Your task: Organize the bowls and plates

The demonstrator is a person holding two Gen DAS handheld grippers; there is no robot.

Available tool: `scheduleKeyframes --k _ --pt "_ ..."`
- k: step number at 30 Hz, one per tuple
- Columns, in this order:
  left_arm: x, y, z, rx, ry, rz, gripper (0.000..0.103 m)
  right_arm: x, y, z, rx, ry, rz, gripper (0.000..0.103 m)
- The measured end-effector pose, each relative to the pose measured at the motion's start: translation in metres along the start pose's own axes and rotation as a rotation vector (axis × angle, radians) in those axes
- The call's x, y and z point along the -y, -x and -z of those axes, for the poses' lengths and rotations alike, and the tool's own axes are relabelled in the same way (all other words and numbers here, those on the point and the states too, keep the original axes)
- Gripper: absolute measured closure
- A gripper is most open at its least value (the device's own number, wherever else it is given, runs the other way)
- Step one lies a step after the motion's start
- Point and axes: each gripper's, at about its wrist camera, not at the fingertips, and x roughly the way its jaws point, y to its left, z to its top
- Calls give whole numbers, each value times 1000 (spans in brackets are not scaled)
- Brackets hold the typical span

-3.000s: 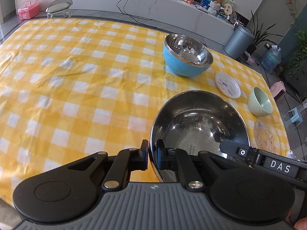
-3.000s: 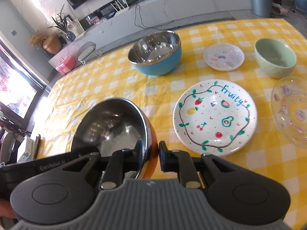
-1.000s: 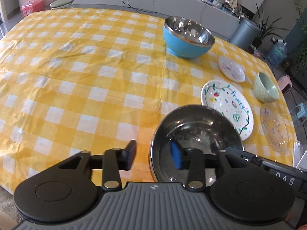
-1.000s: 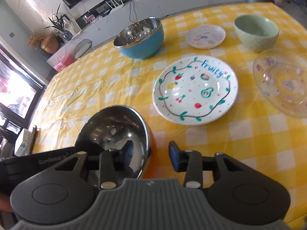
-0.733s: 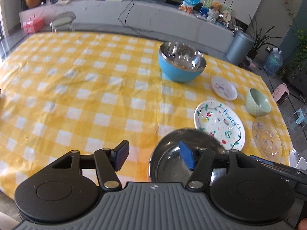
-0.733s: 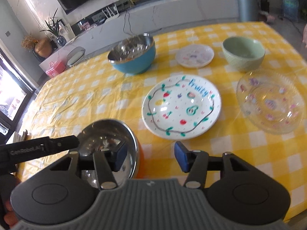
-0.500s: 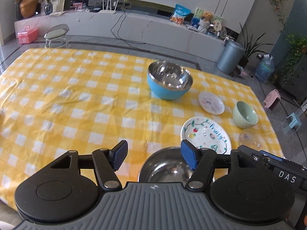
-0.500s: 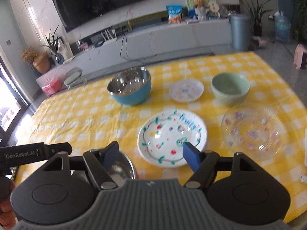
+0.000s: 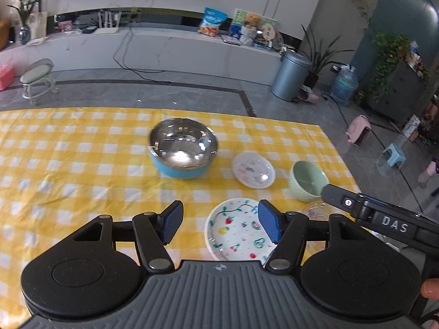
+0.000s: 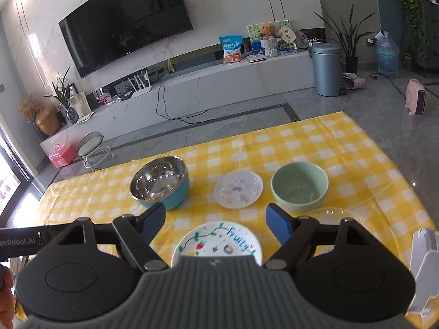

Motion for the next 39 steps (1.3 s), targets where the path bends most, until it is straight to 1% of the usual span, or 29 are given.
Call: scheduleKeyframes --k 5,9,12,14,16,20,22,26,28,30,32,34,36,39 --pt "14 -30 -14 -37 -41 -3 24 17 -25 -13 -19 -37 19 24" --pt "15 -54 -23 -71 -32 13 23 27 -48 -22 -50 -61 17 24" --pt "14 -74 -29 -105 -32 21 23 32 -65 -28 -66 -59 41 24" --pt "12 -84 -34 -111 -39 8 23 33 -75 -32 -75 -55 45 24" --pt "9 -92 -39 -105 -52 -17 23 31 -88 -34 -88 -49 30 24" --pt "-8 -104 -54 -89 -53 -65 23 17 -119 -42 -122 -35 -9 24" --pt "-20 -109 -63 -90 -38 -92 25 8 -135 -45 -136 -31 -29 25" --pt "-48 -120 -75 -78 -14 -141 27 -9 -168 -47 -174 -41 -72 31" --pt "-63 -127 -80 -68 9 -165 27 -17 -183 -47 -191 -50 -100 34" --pt "-77 -136 -83 -65 52 -198 27 -22 -195 -47 -198 -49 -119 35" --pt "-91 -147 -85 -75 103 -210 26 -25 -206 -44 -204 -47 -122 35" --pt "-101 -157 -85 -93 146 -203 26 -25 -216 -40 -222 -46 -116 39" --pt "-106 -167 -83 -112 153 -196 26 -22 -222 -34 -246 -50 -121 40" --pt "-106 -176 -78 -133 130 -210 27 -17 -227 -33 -256 -81 -158 40"
